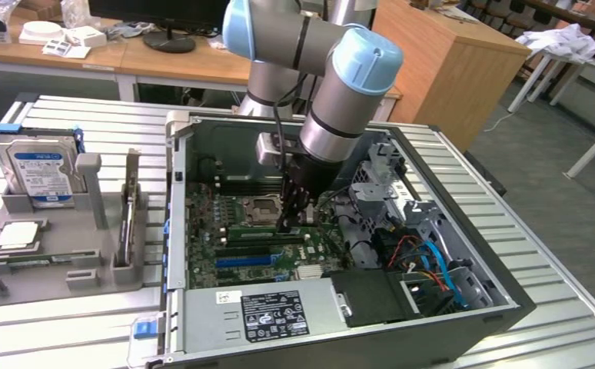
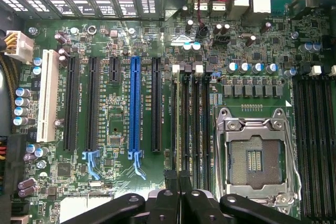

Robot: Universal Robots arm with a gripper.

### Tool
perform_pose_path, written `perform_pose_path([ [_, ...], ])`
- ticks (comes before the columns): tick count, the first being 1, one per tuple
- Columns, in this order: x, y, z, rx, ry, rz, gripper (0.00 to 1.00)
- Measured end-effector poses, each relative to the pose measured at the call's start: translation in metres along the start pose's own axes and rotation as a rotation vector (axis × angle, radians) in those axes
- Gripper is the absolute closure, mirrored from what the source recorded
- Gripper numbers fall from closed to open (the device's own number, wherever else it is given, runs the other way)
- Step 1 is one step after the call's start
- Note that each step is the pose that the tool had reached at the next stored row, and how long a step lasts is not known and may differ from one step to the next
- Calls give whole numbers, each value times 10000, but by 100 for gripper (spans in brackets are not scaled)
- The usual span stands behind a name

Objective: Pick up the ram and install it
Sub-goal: 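Insert the ram into the slot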

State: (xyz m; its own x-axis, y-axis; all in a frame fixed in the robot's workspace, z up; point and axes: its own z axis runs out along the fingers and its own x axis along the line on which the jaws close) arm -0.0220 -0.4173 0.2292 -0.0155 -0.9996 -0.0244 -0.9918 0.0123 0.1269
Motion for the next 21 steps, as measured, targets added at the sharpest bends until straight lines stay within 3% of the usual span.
perform_pose_path([
  [21, 1, -4, 33, 1, 18, -134, 88],
])
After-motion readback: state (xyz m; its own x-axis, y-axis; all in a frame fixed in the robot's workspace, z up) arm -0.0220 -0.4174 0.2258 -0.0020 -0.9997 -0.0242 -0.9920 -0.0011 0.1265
